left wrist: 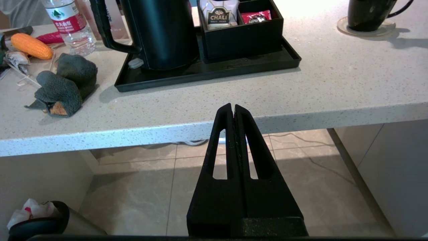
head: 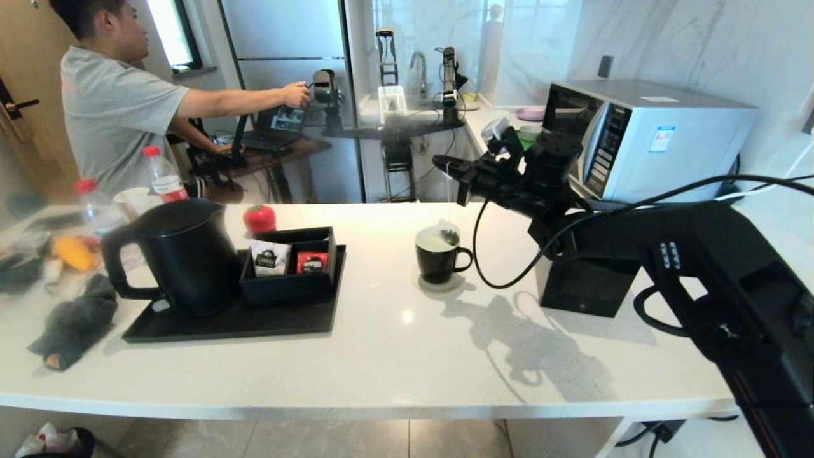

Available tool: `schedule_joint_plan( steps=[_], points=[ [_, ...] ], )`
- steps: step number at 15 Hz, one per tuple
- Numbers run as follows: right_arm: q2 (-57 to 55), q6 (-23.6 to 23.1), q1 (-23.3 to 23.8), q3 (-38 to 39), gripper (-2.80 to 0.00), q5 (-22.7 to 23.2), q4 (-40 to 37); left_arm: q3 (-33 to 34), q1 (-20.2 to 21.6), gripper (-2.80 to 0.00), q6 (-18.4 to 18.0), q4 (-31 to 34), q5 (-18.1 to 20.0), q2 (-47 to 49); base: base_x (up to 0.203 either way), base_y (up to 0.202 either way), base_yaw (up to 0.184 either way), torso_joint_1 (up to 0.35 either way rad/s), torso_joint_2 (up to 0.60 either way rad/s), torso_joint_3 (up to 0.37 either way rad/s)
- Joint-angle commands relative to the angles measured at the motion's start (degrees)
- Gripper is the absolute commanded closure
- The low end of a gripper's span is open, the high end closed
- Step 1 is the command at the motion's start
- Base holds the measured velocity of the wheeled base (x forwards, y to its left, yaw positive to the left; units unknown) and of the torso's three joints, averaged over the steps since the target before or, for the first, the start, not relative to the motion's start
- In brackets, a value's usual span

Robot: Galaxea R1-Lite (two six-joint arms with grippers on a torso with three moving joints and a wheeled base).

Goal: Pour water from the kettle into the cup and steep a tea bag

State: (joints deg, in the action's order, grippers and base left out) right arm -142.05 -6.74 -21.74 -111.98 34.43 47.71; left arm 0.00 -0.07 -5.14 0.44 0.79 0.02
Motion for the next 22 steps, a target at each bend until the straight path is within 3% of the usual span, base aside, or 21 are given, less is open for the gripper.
schedule_joint_plan(
  steps=[1,22],
  points=[
    [-2.1,-0.1,0.0,0.0,0.0,0.1,0.9,0.0,0.0,0.0,0.0,0.0,0.0,0.0,0.0,0.0,0.0,0.0,0.0,0.0],
    [-8.2,-0.2,0.0,0.4,0.0,-1.5,7.4,0.0,0.0,0.0,0.0,0.0,0.0,0.0,0.0,0.0,0.0,0.0,0.0,0.0]
  ],
)
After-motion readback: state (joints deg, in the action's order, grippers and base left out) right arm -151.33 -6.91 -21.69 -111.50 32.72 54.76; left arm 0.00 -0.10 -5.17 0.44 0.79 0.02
